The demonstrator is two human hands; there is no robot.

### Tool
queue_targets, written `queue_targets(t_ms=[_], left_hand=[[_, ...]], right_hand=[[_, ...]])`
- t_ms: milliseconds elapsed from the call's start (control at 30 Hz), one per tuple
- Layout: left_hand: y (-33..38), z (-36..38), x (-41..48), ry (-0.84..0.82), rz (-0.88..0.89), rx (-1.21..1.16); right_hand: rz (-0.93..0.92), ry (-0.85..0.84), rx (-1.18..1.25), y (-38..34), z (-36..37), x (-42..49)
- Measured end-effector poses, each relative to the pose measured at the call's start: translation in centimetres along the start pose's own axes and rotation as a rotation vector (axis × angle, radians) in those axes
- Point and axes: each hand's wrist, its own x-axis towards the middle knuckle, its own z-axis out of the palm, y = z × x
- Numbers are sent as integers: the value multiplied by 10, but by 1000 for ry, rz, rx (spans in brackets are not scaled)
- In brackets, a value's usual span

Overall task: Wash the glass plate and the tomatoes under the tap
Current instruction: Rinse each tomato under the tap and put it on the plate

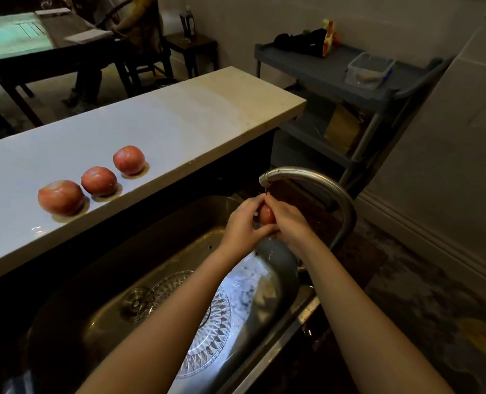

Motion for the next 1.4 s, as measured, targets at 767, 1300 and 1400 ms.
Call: queue_targets(t_ms=[767,1300,1400], left_hand=[[-17,-43,-6,-189,220,301],[-24,-98,-69,-52,-69,527],[-3,-131,-92,328,-41,645]], right_hand=[[-237,-287,-421,1,4,-8],[-333,-106,-949,67,50,1],[-369,-235,-870,77,72,2]])
